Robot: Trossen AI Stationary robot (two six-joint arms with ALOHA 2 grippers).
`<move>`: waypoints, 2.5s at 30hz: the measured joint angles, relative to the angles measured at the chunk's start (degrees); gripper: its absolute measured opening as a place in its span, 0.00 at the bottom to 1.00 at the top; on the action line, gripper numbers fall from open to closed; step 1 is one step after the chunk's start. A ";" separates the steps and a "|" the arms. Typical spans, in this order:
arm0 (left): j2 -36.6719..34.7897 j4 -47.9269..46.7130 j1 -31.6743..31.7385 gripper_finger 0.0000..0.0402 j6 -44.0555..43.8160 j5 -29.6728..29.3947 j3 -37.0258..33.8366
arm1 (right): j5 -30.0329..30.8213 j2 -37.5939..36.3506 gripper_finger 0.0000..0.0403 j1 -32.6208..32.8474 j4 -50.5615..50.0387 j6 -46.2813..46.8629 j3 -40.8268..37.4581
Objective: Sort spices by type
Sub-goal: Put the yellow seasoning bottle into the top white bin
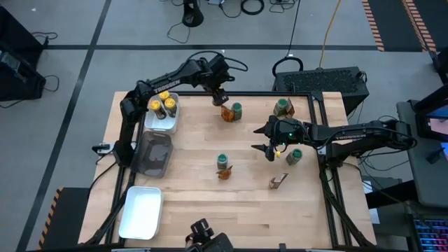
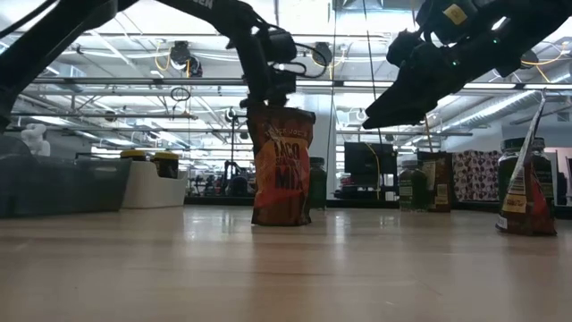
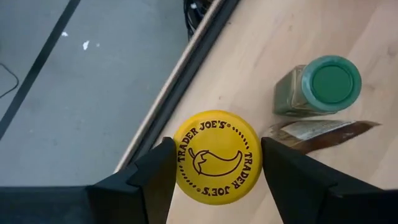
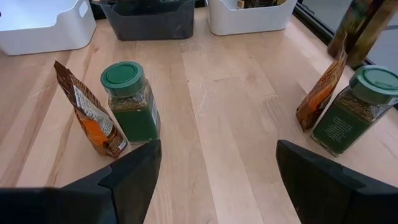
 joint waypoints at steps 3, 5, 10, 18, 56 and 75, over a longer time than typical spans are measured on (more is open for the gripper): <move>-2.09 -1.51 0.46 0.56 0.05 0.60 0.03 | 0.00 0.00 0.74 0.00 -0.33 0.00 0.00; -3.58 -2.82 0.55 0.56 0.10 1.34 -0.05 | 0.00 0.00 0.74 0.00 -0.62 0.00 0.00; -7.74 -10.07 1.07 0.56 0.45 1.69 -0.12 | -0.11 0.01 0.74 1.11 -2.19 0.59 0.00; -18.54 -16.89 2.13 0.56 -3.56 1.58 -7.84 | -0.26 0.02 0.74 5.29 -2.36 1.57 0.00; -56.14 -6.15 7.80 0.56 -16.45 -4.17 -55.83 | 0.70 0.02 0.74 8.61 1.22 3.53 -1.33; -55.66 -12.88 7.70 0.56 -19.92 3.96 -56.75 | 0.70 0.02 0.74 8.61 1.16 3.04 -1.33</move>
